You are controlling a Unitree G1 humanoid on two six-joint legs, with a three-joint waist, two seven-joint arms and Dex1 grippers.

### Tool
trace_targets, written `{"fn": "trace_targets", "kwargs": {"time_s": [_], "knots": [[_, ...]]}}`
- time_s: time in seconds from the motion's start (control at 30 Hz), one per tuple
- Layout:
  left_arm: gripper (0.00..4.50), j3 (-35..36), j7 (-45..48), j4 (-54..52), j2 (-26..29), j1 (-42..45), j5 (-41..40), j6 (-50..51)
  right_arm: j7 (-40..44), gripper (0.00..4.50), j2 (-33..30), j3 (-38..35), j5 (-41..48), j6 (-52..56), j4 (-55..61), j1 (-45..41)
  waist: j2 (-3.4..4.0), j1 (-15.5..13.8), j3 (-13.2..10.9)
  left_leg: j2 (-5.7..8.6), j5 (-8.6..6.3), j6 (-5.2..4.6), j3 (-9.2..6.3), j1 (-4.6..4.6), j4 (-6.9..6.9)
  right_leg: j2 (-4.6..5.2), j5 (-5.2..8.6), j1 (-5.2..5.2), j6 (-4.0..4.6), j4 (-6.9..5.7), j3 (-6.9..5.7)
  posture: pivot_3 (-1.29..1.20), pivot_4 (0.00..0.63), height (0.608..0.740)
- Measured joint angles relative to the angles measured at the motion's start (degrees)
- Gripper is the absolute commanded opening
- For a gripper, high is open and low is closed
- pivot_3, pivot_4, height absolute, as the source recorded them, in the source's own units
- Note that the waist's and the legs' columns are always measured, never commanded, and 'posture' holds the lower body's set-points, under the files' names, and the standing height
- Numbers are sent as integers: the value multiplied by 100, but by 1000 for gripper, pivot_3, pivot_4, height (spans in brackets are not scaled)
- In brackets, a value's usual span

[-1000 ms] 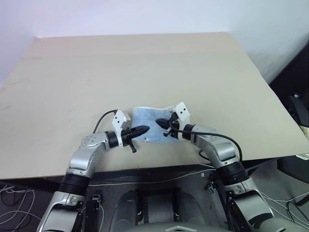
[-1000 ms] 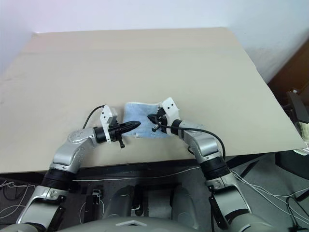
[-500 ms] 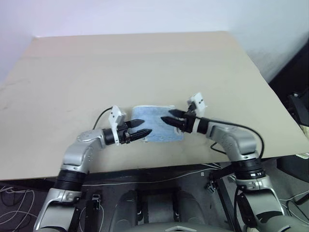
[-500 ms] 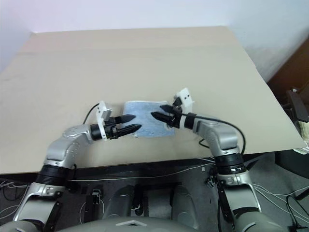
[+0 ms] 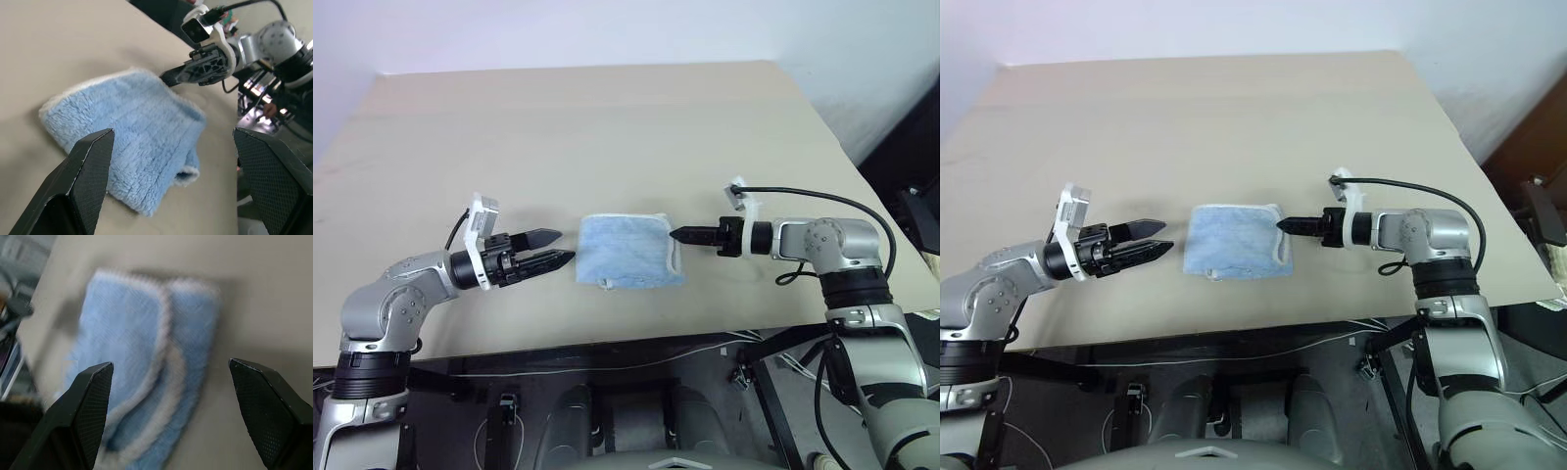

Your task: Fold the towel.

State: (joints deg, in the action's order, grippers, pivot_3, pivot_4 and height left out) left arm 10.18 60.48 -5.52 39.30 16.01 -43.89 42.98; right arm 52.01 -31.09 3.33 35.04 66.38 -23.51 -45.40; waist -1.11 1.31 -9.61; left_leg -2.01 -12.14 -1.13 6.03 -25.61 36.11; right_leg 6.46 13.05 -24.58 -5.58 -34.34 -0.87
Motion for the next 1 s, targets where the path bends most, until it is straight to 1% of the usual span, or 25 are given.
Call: {"fn": "trace_targets", "kwargs": {"time_s": [0.13,0.2,0.3,0.4,0.47,0.57,0.6,0.67,0.73,0.87,0.9,1.0], "knots": [[4045,-27,-112,-210,-15,-325,71,-24,542,3962,-38,427,-46,239,-57,-115,0,-14,0,0,-1,1,-1,-4,2,1,0,-2,0,1,-1,0,150,740],[4045,34,-202,-241,-107,-365,-34,37,710,3962,-23,588,-63,277,-63,-123,0,-37,0,1,-5,7,-3,-4,4,3,0,0,0,0,-2,0,150,740],[4045,272,-345,-278,-194,-302,-424,266,912,3962,224,782,-58,419,-52,-239,-1,-14,0,0,-8,12,-3,-3,6,3,-1,0,0,-2,-2,0,150,740],[4045,285,-354,-437,-78,-310,-432,281,971,3962,492,930,-71,461,-124,-311,0,7,0,-1,-7,12,-2,-2,1,-1,-1,-3,-1,-4,-2,0,150,740],[4045,312,-382,-491,-37,-412,-442,315,995,3962,622,921,-119,444,-427,-416,0,11,0,0,-7,12,0,-3,3,-1,-1,-3,-1,-4,-1,0,150,740],[4045,358,-441,-499,-17,-459,-483,394,937,3401,766,761,-174,422,-869,-541,-1,15,1,0,-9,16,-1,0,6,-1,-2,1,0,-5,-2,0,150,740],[4045,376,-447,-516,4,-463,-501,402,901,3118,809,697,-194,412,-999,-563,-1,16,1,0,-9,17,-1,0,6,-1,-2,1,0,-6,-2,0,150,740],[4045,412,-453,-602,21,-468,-518,404,858,2333,841,562,-231,388,-1201,-575,-1,20,1,0,-10,18,-1,1,5,0,-2,0,0,-8,-1,0,150,740],[4045,411,-470,-611,21,-469,-525,406,842,1648,822,436,-241,367,-1271,-576,0,20,0,0,-9,18,0,-1,4,0,-2,-3,0,-8,-1,0,150,740],[4045,392,-480,-605,20,-455,-520,405,784,268,721,224,-231,498,-1141,-565,0,16,0,0,-9,18,1,-4,3,0,-2,-4,0,-6,-1,0,150,740],[4045,380,-480,-596,20,-437,-517,403,741,25,684,141,-198,633,-944,-536,1,10,0,0,-9,18,0,-10,3,1,-2,-10,0,-7,-1,0,150,740],[4045,303,-474,-564,14,-364,-499,393,481,25,599,-395,155,1140,-22,-373,1,-22,0,0,-9,18,-1,-14,2,2,-2,-13,0,-7,-1,0,150,740]]}}
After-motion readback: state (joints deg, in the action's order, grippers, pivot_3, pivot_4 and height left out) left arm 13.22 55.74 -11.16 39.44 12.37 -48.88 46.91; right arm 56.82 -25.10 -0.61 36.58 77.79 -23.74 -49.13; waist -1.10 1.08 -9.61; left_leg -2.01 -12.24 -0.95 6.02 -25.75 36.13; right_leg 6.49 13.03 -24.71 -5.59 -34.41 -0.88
